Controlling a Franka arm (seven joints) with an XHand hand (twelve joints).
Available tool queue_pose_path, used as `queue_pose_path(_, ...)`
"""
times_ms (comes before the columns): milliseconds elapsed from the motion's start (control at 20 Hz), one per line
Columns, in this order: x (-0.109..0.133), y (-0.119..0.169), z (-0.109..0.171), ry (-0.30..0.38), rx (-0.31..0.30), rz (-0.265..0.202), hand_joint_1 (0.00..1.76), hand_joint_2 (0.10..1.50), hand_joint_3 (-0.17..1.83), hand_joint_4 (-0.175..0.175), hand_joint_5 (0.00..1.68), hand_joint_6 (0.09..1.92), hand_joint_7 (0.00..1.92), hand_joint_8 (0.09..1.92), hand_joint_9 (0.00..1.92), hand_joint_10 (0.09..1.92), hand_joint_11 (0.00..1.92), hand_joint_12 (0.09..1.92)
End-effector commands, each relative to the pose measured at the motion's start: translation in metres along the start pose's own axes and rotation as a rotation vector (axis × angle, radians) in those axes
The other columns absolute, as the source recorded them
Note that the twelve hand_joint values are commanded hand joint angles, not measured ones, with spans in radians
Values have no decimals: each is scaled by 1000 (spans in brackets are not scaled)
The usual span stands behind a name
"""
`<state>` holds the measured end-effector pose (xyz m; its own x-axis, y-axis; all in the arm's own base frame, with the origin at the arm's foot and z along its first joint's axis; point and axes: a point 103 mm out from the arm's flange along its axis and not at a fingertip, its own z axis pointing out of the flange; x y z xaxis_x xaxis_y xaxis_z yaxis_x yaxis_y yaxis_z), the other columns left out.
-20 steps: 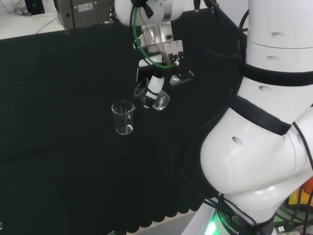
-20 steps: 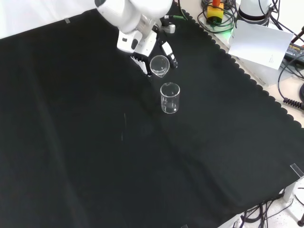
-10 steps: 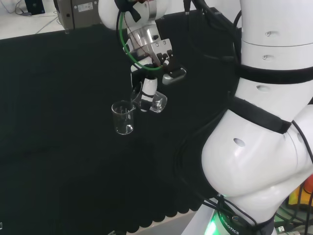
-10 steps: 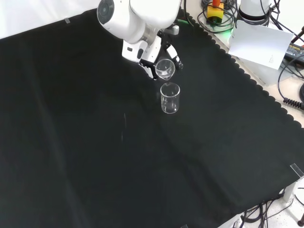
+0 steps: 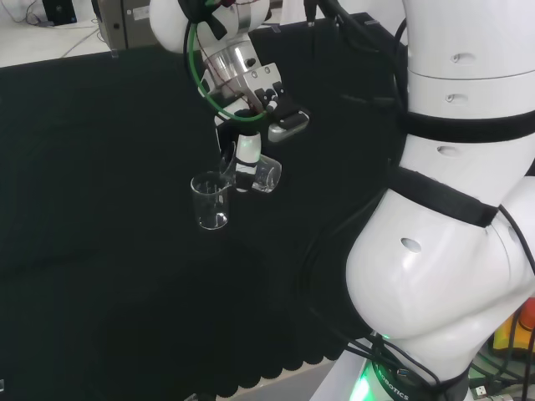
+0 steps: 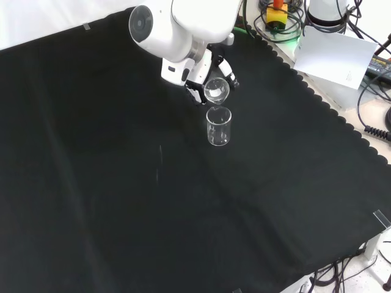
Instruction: Pour the water from the handheld beaker into the one on the table.
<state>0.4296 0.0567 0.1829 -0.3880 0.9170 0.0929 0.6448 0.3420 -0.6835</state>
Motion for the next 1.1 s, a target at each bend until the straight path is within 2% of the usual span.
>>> queue_pose_path(50,4,3,-4,-33,63,33,1225,1037,-175,-175,1432,223,1764,243,1895,87,1545,477)
queue_pose_path(500,8,0,-9,-66,114,80,1224,1037,-175,-174,1431,225,1763,245,1895,87,1546,479)
queue_pose_path(1100,19,-2,-20,-157,122,129,1223,1037,-175,-171,1430,228,1760,248,1894,87,1547,479)
